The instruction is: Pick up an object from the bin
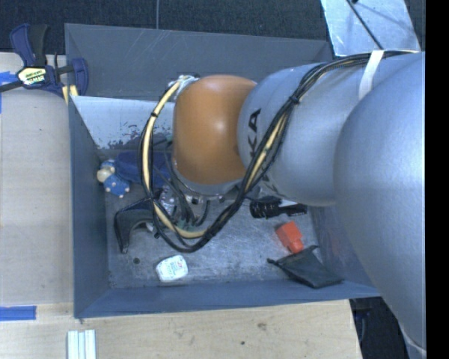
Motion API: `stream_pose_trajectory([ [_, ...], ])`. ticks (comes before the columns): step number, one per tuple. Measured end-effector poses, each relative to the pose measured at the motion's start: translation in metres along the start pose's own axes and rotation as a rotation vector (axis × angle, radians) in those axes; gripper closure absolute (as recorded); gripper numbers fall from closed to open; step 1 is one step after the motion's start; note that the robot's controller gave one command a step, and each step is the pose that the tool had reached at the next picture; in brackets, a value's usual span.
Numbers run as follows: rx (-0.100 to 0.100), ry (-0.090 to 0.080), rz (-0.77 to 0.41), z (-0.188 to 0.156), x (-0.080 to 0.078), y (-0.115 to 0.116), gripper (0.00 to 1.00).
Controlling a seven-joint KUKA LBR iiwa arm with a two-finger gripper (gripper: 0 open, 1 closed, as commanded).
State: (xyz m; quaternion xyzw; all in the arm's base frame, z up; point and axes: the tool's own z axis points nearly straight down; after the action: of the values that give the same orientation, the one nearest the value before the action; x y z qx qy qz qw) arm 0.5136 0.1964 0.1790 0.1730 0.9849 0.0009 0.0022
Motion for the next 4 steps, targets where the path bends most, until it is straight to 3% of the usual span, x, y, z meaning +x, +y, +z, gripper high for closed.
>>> stream_pose_trajectory([
  [1, -0.001, -0.001, -0.001, -0.018, 0.012, 0.007, 1.0],
  [2, -0.005, -0.005, -0.02, -0.102, 0.003, 0.013, 1.0],
  [3, 0.009, 0.009, 0.075, 0.001, 0.017, -0.02, 1.0],
  [4, 0.003, -0.001, 0.149, 0.01, -0.026, -0.04, 1.0],
])
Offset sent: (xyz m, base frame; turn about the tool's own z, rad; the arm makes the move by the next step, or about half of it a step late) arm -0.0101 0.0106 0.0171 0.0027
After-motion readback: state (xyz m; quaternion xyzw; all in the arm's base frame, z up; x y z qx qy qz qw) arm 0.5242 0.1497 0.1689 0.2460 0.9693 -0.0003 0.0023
